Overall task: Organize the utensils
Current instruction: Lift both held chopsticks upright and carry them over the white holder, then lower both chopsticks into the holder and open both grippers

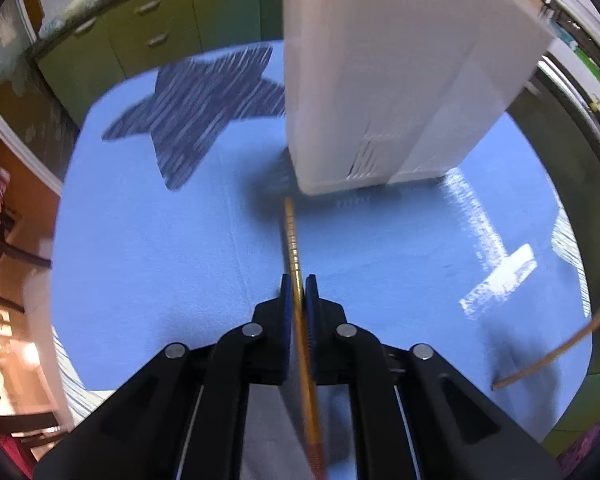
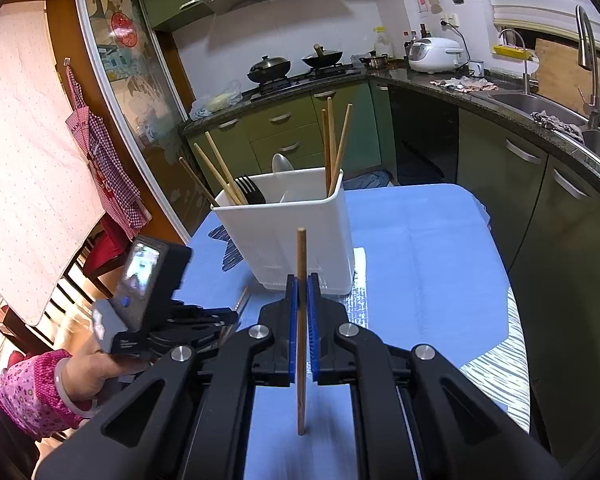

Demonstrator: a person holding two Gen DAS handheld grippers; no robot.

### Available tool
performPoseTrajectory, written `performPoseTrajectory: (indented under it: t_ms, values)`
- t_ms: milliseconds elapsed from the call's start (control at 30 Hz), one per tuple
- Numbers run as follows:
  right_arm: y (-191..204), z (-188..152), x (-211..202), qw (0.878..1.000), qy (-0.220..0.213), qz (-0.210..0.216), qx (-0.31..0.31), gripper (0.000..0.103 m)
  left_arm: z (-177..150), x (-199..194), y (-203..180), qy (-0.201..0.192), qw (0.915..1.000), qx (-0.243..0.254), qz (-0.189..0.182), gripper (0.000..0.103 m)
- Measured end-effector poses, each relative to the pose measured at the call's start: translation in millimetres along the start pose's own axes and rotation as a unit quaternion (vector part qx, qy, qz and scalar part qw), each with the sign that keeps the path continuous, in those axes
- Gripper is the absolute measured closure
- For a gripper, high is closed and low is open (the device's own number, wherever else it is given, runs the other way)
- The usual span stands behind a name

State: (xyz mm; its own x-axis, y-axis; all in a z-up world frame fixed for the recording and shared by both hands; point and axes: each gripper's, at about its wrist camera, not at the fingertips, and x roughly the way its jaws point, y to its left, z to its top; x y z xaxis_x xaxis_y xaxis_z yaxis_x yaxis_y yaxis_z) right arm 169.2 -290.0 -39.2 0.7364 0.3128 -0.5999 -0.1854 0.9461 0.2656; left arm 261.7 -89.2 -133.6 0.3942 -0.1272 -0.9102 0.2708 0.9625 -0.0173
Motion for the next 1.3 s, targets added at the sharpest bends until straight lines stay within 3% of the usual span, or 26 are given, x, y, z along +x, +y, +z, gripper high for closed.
performPoseTrajectory:
  t_ms: [433, 900, 1300]
  values:
    - [11, 9, -17, 1.0, -0.017, -0.005, -0.018, 0.097, -15, -110, -17, -0.115, 0.992, 0.052, -0.009, 0.097]
    - [20, 31, -46, 0.998, -0.046, -0.016, -0.042, 0.098, -11, -150, -25, -0.145, 0.9872, 0.063, -0.017, 0.097]
    - [24, 51, -65, 0.996, -0.068, -0.027, -0.059, 0.098, 21, -195, -43, -0.19, 0.9777, 0.085, -0.032, 0.097]
